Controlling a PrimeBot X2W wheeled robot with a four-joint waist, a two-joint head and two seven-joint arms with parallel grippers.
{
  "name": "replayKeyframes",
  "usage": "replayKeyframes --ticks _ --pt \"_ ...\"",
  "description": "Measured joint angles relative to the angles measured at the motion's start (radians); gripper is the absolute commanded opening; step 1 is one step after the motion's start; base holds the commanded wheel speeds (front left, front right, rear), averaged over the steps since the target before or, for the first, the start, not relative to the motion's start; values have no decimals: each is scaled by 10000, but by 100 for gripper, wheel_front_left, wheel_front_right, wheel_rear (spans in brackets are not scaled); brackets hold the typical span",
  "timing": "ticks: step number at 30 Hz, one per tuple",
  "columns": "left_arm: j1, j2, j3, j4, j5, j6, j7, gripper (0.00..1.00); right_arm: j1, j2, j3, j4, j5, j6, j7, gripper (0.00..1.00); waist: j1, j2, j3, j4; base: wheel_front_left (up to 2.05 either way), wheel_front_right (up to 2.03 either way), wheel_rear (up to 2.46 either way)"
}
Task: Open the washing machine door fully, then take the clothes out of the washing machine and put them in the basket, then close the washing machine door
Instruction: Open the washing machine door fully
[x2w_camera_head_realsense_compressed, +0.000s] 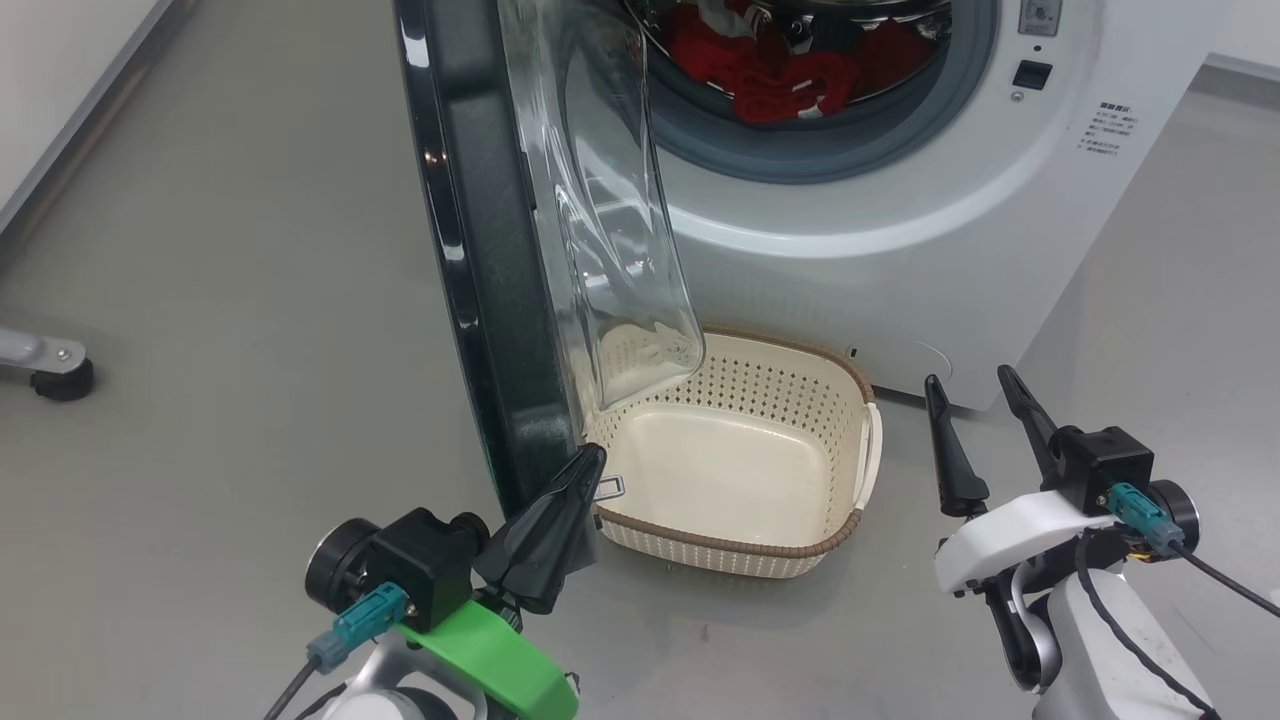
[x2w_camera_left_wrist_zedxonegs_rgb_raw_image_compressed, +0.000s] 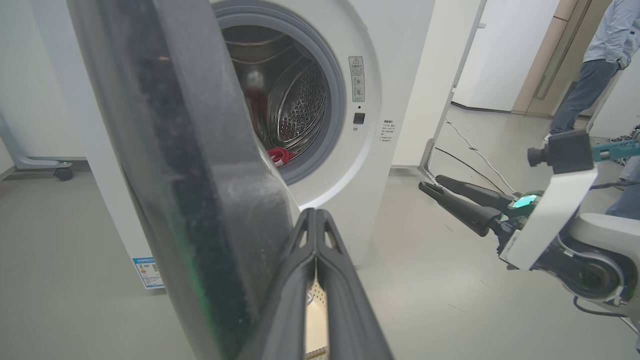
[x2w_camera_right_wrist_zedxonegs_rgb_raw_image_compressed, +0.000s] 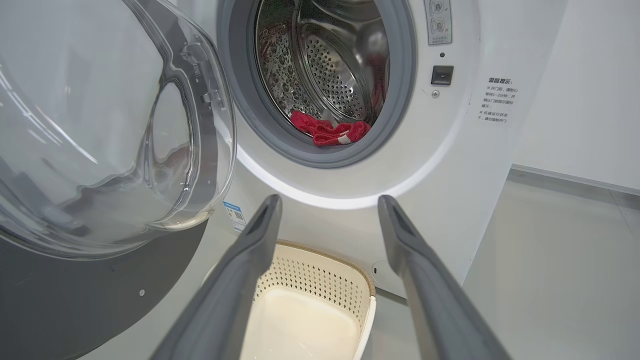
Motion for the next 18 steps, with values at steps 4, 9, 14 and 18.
replayKeyframes --ticks 4,9,14,18 --pt "-1 -17 67 65 -4 54 -2 0 0 6 -25 12 -4 0 0 100 0 0 6 18 0 0 0" --pt "-1 -29 71 180 -4 84 -2 0 0 10 -59 33 -23 21 0 100 0 0 -4 58 0 0 0" --pt "30 -123 171 249 -19 242 -8 0 0 21 -96 54 -29 84 0 100 0 0 -42 126 0 0 0" --pt "104 -128 295 307 -77 435 -96 0 2 29 -192 61 -27 84 0 100 0 0 -94 196 0 0 0"
